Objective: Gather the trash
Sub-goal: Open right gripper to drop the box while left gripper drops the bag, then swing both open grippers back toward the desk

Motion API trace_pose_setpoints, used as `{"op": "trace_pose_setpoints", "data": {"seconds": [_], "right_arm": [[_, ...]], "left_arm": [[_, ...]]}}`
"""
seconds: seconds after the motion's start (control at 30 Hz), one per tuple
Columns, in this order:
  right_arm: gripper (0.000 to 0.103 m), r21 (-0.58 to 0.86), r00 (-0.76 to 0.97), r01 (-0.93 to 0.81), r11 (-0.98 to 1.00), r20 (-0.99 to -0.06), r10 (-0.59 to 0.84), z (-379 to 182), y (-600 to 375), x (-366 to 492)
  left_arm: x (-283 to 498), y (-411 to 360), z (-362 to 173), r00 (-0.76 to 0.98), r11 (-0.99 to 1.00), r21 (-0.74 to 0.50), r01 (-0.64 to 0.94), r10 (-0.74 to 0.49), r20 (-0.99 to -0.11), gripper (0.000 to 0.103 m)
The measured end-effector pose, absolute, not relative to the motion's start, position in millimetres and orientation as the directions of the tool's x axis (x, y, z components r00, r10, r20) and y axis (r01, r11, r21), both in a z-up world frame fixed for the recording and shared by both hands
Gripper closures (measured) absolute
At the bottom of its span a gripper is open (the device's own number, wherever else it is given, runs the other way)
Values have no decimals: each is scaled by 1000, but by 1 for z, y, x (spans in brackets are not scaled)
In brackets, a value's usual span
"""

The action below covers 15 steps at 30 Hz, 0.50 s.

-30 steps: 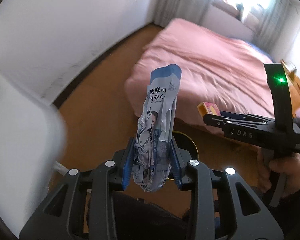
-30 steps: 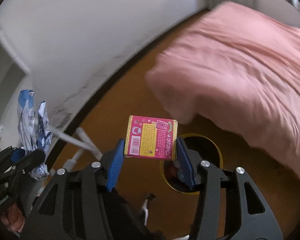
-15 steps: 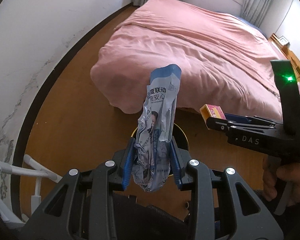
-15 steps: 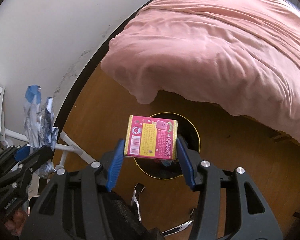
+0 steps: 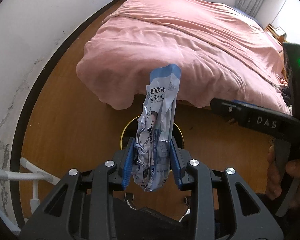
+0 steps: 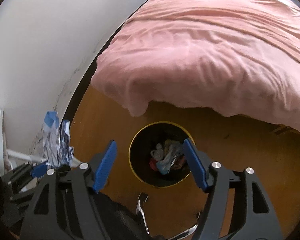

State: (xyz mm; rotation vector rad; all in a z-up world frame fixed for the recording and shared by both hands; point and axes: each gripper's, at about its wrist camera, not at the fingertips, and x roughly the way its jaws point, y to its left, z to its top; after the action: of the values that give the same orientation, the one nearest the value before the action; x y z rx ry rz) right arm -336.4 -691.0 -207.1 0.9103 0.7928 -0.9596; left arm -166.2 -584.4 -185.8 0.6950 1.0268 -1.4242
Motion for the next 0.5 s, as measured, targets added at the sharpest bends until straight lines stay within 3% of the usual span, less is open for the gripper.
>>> {"op": "trace_pose_setpoints", "data": {"seconds": [0.1,0.17,0.2,0.5], "right_arm": [[36,281,364,924,260,-855,-370,-200,-693,-342],[35,284,364,926,250,-848,-384,-198,-694,-345],[35,285,365,926,249,-848,-385,-197,-695,-345],[35,248,352,923,293,-851,-391,-196,-688,-335]], "left_arm": [[-171,-591,-188,-148,57,-192,980,-440,-886,64],[-176,-595,-190,-156,42,-193,980,-430,-889,43],[-178,-596,-189,-155,33,-188,982,-433,-888,39],[-169,-574,-165,-111,38,-146,988,-479,-871,24]]}}
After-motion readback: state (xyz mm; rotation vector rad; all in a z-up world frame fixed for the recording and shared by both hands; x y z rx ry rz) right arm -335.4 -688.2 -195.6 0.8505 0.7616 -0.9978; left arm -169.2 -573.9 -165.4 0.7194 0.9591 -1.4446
